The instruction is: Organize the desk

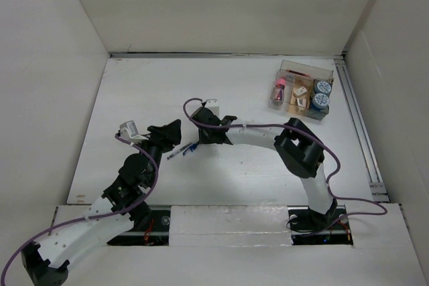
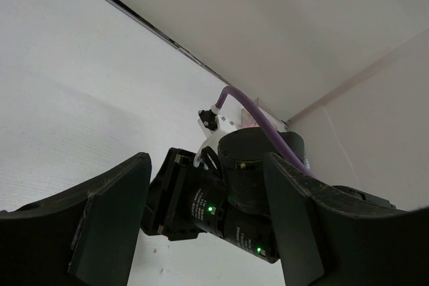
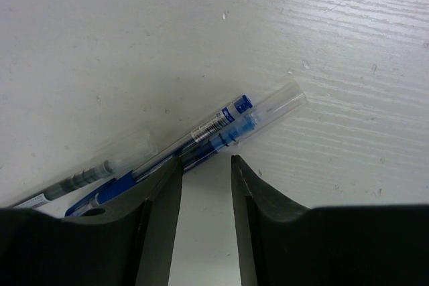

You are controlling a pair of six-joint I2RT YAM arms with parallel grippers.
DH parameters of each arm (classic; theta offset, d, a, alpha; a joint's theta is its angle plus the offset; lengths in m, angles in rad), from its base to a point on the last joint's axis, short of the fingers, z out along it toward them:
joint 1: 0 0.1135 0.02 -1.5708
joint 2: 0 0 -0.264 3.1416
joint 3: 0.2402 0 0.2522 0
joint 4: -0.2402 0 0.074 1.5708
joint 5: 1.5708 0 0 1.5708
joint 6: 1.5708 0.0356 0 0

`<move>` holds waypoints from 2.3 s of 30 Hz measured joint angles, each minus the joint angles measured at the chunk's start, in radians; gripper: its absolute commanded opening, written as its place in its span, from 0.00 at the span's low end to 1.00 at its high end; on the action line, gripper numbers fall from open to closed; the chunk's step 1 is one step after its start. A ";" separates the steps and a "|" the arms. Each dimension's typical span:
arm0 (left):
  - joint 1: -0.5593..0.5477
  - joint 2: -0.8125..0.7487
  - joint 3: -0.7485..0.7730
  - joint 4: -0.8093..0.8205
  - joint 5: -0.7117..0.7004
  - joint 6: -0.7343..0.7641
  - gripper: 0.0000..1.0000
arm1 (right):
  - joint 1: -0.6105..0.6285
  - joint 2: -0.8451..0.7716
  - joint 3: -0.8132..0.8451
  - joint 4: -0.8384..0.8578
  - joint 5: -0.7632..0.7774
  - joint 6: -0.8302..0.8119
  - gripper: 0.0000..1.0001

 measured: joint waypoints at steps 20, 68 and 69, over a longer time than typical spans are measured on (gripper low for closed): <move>0.000 0.000 0.000 0.000 0.006 0.000 0.64 | 0.007 -0.001 -0.036 -0.043 0.167 0.007 0.40; 0.000 0.060 0.000 0.017 0.034 0.000 0.64 | -1.044 0.002 0.025 0.439 -0.085 0.663 0.05; 0.000 0.061 0.000 0.018 0.034 0.001 0.64 | -1.046 0.002 0.032 0.438 -0.080 0.665 0.06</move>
